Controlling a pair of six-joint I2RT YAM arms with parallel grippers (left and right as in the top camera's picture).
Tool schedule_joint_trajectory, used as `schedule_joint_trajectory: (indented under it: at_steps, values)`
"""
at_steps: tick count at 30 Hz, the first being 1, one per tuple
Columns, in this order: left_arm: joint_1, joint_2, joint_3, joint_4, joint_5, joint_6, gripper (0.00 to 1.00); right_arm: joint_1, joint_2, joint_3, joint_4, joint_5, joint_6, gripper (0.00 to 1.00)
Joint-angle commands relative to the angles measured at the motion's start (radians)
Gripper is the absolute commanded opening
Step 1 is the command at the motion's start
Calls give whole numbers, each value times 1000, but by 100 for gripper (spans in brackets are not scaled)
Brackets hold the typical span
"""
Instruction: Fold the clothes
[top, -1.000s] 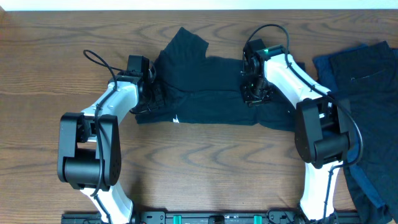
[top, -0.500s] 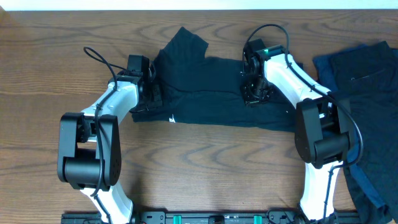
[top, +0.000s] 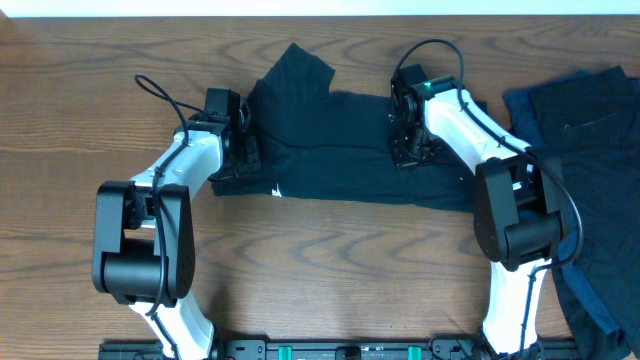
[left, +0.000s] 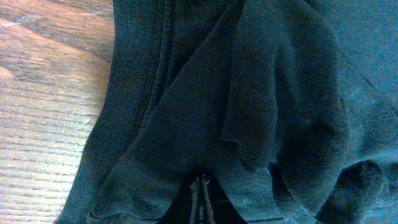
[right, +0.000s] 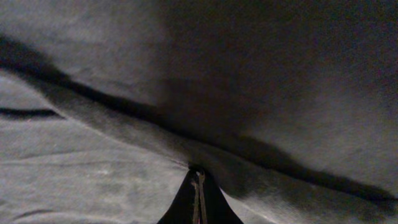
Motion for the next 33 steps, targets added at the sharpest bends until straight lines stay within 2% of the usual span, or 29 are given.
schedule_joint_trajectory:
  at_steps: [1,14,24,28,33]
  values:
    - [11,69,-25,-14,-87,14,6,-8,-11,-8,6,46,2,1]
    - [11,69,-25,-12,-87,13,6,-54,-12,11,93,83,1,1]
    - [11,69,-25,-12,-87,5,6,-54,-12,260,-180,75,5,1]
    - [11,69,-25,-12,-87,5,6,-52,-12,260,-288,76,70,1]
    - [11,69,-24,-12,-87,5,6,-54,-12,184,-301,80,85,1]
